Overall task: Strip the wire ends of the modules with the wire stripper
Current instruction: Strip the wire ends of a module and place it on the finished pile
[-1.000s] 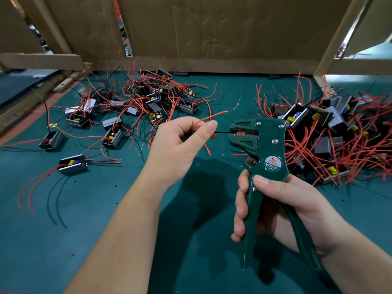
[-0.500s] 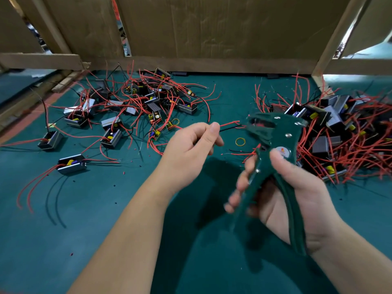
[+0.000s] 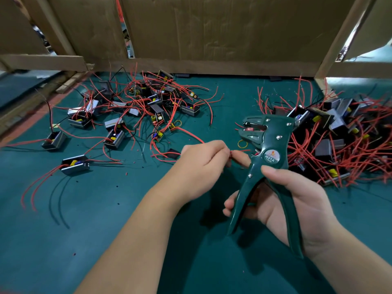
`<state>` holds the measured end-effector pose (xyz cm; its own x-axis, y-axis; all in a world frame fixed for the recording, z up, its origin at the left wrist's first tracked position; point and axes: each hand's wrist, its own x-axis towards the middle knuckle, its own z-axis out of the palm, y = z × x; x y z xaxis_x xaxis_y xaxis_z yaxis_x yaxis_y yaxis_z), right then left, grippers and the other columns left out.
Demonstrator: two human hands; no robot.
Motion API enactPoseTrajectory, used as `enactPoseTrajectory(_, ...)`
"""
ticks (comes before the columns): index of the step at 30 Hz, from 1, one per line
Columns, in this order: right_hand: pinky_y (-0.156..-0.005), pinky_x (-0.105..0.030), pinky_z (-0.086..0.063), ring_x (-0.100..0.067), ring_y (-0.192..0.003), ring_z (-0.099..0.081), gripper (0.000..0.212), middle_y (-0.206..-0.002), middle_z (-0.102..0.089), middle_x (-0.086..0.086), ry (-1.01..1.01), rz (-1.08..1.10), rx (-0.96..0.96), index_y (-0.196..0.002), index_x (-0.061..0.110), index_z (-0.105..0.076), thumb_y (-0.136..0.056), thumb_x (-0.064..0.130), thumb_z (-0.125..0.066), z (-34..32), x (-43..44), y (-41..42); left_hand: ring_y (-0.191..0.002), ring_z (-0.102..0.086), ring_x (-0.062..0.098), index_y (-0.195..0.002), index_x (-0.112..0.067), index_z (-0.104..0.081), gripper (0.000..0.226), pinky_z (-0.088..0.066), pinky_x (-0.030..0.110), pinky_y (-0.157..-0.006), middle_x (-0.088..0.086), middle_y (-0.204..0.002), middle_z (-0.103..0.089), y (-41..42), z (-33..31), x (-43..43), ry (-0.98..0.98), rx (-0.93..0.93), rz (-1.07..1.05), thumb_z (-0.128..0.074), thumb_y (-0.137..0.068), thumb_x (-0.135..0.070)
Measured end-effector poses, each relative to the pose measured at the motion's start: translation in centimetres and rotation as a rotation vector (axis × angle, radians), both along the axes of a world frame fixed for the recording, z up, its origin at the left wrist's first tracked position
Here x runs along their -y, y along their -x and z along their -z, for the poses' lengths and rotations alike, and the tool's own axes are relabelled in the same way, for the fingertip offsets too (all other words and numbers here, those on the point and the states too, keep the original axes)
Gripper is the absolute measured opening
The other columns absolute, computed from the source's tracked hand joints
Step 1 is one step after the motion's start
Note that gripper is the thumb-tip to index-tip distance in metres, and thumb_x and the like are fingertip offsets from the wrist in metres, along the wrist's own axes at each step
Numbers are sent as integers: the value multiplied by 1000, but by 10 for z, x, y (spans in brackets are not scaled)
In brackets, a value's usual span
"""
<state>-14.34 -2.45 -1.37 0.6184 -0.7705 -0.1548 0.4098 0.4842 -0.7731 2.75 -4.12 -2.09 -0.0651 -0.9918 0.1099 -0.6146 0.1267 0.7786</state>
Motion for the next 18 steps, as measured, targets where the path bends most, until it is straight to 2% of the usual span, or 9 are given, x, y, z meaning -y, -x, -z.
enactPoseTrajectory(2,-66,-52,-54,-38,-67,-63,67,-100,-66,-26,24,66,-2,-127,10,-60,-62,26,-65,0,2,1,-77,-55,3,-78,-23,-61,29,-40,30,-78,-12,-74,-62,-2,0,1,45,-19,-7,-36,-88,-34)
enactPoseTrajectory(5,-67,-53,-55,-38,-66,-64,64,-78,-62,-20,158,276,-12,-124,11,-59,-61,21,-65,-3,6,5,-107,-52,7,-108,-22,-64,31,-38,38,-98,-11,-105,-59,-5,0,3,241,32,-51,-39,-89,-22)
enactPoseTrajectory(7,-69,-55,-56,-37,-66,-66,40,-74,-64,-15,296,418,-104,-107,16,-67,-68,13,-63,-6,9,10,-115,-48,11,-118,-15,-60,37,-35,33,-103,-2,-117,-57,-14,-2,5,366,31,-164,-41,-86,-13)
enactPoseTrajectory(9,-69,-55,-56,-35,-66,-67,15,-65,-65,-9,391,502,-246,-87,15,-68,-74,10,-61,-6,13,17,-112,-49,16,-115,-11,-62,40,-36,29,-99,4,-115,-56,-29,-5,7,470,90,-340,-43,-80,-4)
enactPoseTrajectory(10,-69,-55,-56,-35,-67,-68,10,-60,-64,-6,410,526,-294,-85,10,-63,-78,9,-56,-6,15,21,-109,-48,16,-111,-11,-64,42,-36,27,-97,6,-113,-56,-37,-6,7,503,108,-444,-42,-77,-1)
enactPoseTrajectory(13,-65,-54,-58,-37,-68,-68,11,-51,-58,0,427,549,-328,-94,8,-56,-86,3,-50,-4,18,25,-102,-43,9,-107,-5,-63,49,-31,13,-92,10,-107,-53,-59,-12,5,622,53,-740,-37,-69,8)
enactPoseTrajectory(14,-62,-51,-59,-37,-69,-69,15,-50,-57,2,447,558,-333,-97,12,-57,-85,5,-52,-5,18,26,-102,-43,12,-108,-3,-62,51,-32,13,-91,12,-107,-54,-67,-13,3,658,28,-832,-35,-67,11)
enactPoseTrajectory(16,-60,-45,-59,-35,-71,-70,24,-51,-58,7,503,593,-353,-101,19,-60,-80,10,-52,-6,17,27,-108,-48,25,-113,-2,-59,55,-34,23,-93,17,-112,-57,-83,-12,0,681,15,-996,-32,-66,11)
enactPoseTrajectory(18,-64,-44,-59,-37,-76,-70,32,-51,-58,12,555,595,-356,-108,21,-61,-79,11,-50,-6,15,27,-116,-46,31,-125,-6,-54,57,-32,31,-97,16,-122,-57,-100,-7,0,514,33,-1142,-36,-73,8)
